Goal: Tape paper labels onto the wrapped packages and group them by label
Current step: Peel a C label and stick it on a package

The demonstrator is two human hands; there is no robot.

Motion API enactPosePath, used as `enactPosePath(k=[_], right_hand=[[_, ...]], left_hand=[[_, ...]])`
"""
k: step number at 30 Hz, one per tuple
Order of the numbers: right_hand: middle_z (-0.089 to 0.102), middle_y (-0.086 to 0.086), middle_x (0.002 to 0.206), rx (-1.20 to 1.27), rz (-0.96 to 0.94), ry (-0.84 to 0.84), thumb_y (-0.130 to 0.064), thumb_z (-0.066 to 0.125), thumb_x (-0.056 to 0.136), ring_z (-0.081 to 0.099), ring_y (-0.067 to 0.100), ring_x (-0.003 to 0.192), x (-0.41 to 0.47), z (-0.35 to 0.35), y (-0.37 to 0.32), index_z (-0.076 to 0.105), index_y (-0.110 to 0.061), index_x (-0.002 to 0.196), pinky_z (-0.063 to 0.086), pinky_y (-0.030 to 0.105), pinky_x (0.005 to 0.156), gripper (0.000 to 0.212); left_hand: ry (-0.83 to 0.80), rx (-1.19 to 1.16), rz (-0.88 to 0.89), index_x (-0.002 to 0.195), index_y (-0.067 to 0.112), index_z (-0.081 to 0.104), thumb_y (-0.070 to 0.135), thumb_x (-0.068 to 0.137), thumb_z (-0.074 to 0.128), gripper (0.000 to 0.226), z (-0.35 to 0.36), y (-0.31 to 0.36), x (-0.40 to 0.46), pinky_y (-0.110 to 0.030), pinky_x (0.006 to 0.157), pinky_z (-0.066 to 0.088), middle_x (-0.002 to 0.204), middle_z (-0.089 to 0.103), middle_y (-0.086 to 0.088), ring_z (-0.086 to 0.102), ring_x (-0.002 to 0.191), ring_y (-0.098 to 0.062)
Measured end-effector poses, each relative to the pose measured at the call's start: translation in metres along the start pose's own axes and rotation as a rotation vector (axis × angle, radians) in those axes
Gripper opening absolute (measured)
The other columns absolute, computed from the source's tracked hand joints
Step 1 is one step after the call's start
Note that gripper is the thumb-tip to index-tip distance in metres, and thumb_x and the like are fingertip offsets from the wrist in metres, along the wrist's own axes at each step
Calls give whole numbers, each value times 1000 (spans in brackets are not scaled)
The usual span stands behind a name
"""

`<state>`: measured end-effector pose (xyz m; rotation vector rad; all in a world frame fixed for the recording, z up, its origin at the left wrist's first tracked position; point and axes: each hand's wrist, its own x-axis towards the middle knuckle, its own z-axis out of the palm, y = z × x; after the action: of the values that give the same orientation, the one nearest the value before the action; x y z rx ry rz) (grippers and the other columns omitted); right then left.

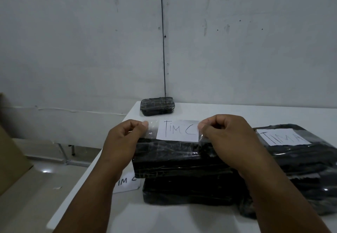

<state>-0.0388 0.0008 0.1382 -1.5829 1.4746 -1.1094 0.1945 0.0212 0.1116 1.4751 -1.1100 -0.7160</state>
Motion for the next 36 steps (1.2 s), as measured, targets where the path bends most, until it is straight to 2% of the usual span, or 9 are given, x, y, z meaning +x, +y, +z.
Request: enactPosePath(k=[3,8,10,13,15,18,25,36], right_hand=[[73,-16,72,-39,-11,-5,-33,71,93,62,-11,63,0,-2,0,76,-27,80,40,13,54,15],[71,-17,68,-105,-38,63,-33,72,91,63,-8,65,-2,0,0,75,-28,79,40,14,56,13],[71,-14,74,-152,-49,105,-36,73,89,64,-1,70,-3,3,0,74,-31,89,44,18,62,5],[68,-12,88,-183,-28,106,-41,74,88,62,1,84,-5,6,-1,66,-37,116,47,25,73,30],[67,-13,89,-215,-26,116,-41,74,88,63,4,89,-6,7,-3,64,-37,120,51,30,80,34],[66,-14,88,-249,-23,125,-41,74,87,63,7,90,-6,9,-2,65,-36,114,55,35,85,29],[66,-16,86,-286,-37,154,-42,74,87,65,8,88,-3,13,1,66,-34,108,57,35,83,24],[65,-17,79,-270,-72,169,-37,73,89,59,-4,76,-1,15,10,66,-33,109,44,17,63,22]], left_hand=[[25,20,7,75,25,72,39,94,66,25,1,-2,-1,-56,84,58,82,76,-3,72,87,-35],[91,15,30,71,25,72,31,92,69,22,2,-2,-2,-39,88,55,104,76,12,69,95,-11],[131,60,63,71,20,72,27,90,71,21,1,-2,-3,-40,91,54,105,75,14,68,94,-8],[176,121,100,70,17,74,23,88,74,18,-1,-3,-4,-44,91,57,102,75,14,69,91,-10],[182,160,101,69,18,75,23,87,75,18,-1,-3,-6,-45,90,58,101,75,15,69,90,-9],[183,192,84,67,21,76,24,84,77,18,-2,-6,-7,-45,91,58,98,75,17,69,89,-7],[176,249,79,64,30,76,22,80,78,18,-4,-4,-13,-43,93,56,96,74,19,68,89,-3],[190,299,85,67,38,73,21,80,77,21,-1,1,-17,-42,93,55,102,71,17,66,91,-3]])
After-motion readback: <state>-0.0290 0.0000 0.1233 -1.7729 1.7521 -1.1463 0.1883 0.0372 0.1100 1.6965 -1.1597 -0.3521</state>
